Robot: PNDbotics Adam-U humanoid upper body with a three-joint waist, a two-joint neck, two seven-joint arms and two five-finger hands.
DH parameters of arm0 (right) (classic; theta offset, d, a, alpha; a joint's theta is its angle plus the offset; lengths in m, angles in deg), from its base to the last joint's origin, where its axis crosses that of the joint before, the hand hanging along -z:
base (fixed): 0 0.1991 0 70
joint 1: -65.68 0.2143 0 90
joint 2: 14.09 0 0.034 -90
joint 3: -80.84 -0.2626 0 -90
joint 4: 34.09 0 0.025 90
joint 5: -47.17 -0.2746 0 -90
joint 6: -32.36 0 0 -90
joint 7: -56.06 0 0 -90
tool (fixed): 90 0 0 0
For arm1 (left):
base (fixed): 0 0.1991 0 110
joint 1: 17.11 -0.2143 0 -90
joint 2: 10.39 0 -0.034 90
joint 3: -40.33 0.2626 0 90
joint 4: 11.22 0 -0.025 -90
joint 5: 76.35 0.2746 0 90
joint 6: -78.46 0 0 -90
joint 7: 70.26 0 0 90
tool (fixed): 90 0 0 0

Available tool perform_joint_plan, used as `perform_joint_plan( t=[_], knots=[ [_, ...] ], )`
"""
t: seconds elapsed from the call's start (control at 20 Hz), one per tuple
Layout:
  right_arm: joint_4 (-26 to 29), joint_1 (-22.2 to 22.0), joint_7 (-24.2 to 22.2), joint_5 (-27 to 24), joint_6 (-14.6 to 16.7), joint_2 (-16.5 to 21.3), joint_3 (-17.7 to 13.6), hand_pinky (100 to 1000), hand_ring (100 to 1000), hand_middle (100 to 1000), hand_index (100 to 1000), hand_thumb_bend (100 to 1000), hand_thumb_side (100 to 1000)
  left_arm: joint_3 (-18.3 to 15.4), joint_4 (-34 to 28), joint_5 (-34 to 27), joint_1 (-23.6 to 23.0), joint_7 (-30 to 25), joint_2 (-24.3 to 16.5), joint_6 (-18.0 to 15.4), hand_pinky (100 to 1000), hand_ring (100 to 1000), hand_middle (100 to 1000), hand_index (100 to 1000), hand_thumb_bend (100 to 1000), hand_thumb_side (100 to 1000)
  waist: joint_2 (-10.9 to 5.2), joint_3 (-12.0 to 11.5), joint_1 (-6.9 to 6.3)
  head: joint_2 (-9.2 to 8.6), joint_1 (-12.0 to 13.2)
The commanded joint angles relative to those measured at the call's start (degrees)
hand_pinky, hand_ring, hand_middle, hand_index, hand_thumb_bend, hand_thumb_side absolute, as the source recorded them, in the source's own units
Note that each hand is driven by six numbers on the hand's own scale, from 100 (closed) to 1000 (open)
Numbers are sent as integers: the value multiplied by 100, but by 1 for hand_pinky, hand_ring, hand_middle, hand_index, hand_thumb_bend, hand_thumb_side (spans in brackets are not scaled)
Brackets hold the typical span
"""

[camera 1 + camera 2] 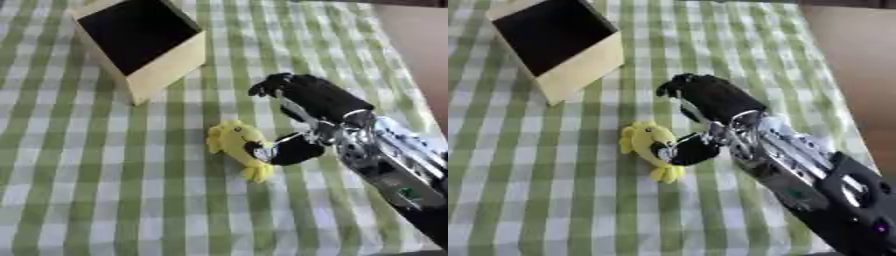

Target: Pick up objects on the table and place them in the box.

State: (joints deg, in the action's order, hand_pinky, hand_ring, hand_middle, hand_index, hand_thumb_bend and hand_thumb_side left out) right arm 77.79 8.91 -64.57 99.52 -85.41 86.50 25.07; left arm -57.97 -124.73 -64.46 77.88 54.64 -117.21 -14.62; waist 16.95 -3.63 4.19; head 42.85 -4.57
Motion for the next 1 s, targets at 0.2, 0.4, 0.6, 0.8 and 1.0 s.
perform_joint_plan(
  t=[0.2,0.4,0.6,0.8,1.0],
  knots=[
    [-237,42,61,-16,35,-63,15,825,813,746,875,414,401,-13,-108,-23,41,-22,-76,-34,808,753,762,830,625,799,-65,-26,-32,1,12],
    [-486,66,57,-180,16,-124,73,822,811,742,870,394,391,-2,-108,-26,42,-39,-72,-37,806,751,760,829,622,798,-57,-41,-35,0,22],
    [-667,95,56,-360,-15,-129,123,820,806,719,861,352,412,-6,-108,-30,29,-36,-61,-32,805,771,757,828,620,798,-44,-54,-38,-6,31],
    [-837,106,94,-428,-13,-157,164,810,786,685,836,333,410,4,-108,-36,39,-46,-55,-41,803,771,755,827,615,798,-35,-59,-41,-12,43],
    [-890,115,131,-540,13,-175,191,798,766,630,784,322,402,2,-108,-41,36,-43,-45,-39,802,770,754,827,611,797,-30,-65,-46,-21,58]
  ],
)
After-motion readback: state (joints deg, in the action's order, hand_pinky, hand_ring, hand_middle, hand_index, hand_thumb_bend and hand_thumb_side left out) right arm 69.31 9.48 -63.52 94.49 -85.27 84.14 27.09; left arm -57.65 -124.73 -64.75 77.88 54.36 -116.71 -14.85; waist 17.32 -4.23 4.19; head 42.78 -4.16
